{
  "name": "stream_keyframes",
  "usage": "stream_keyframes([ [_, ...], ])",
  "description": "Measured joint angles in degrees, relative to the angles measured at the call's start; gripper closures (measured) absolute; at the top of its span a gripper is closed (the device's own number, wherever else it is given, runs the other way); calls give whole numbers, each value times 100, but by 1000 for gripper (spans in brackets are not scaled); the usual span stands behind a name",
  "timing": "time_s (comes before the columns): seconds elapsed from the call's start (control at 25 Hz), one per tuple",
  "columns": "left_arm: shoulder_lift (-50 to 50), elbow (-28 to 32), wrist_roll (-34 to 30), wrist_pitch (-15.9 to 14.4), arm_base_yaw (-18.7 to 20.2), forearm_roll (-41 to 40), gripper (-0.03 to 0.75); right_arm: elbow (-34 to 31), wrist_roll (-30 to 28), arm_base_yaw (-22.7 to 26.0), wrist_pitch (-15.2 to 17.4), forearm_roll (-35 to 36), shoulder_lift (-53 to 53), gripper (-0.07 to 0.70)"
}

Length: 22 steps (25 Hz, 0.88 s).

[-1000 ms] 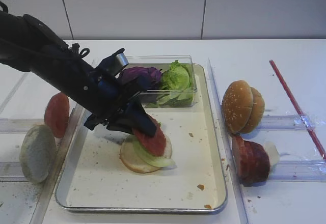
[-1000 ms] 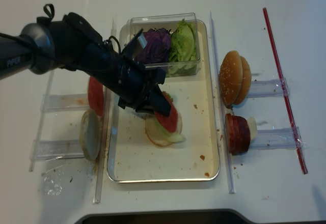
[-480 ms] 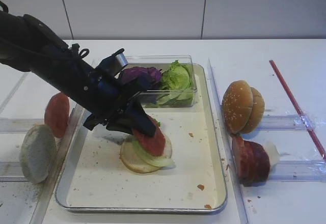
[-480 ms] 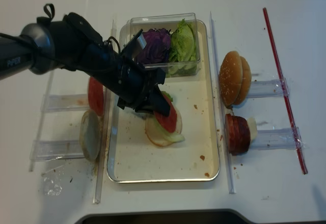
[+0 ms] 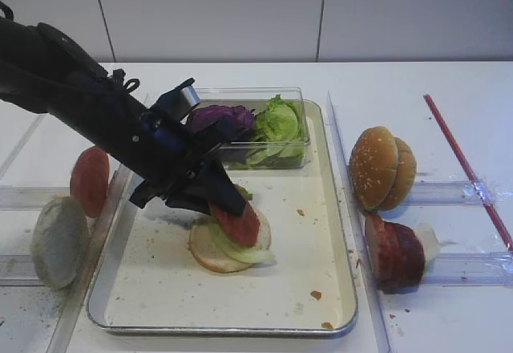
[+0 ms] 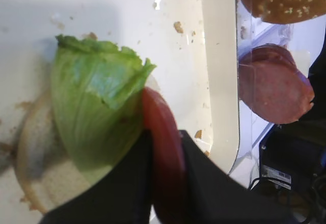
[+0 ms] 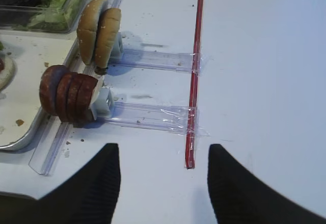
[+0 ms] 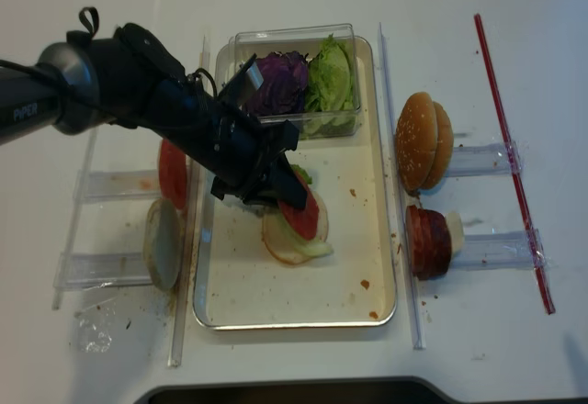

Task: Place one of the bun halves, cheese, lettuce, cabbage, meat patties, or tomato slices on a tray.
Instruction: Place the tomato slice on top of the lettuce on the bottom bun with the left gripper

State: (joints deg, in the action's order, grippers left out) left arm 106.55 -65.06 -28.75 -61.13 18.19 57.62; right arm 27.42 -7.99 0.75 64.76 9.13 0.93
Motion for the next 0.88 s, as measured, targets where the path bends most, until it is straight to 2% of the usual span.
stream_keyframes([
  [0.4,9,0,377,-188,0,-140,538,0,37,0,0,-37,0,234],
  [0.64,9,0,795,-255,0,-444,529,0,46,0,0,-37,0,234],
  [0.88,9,0,926,-340,0,-486,528,0,58,0,0,-47,0,234],
])
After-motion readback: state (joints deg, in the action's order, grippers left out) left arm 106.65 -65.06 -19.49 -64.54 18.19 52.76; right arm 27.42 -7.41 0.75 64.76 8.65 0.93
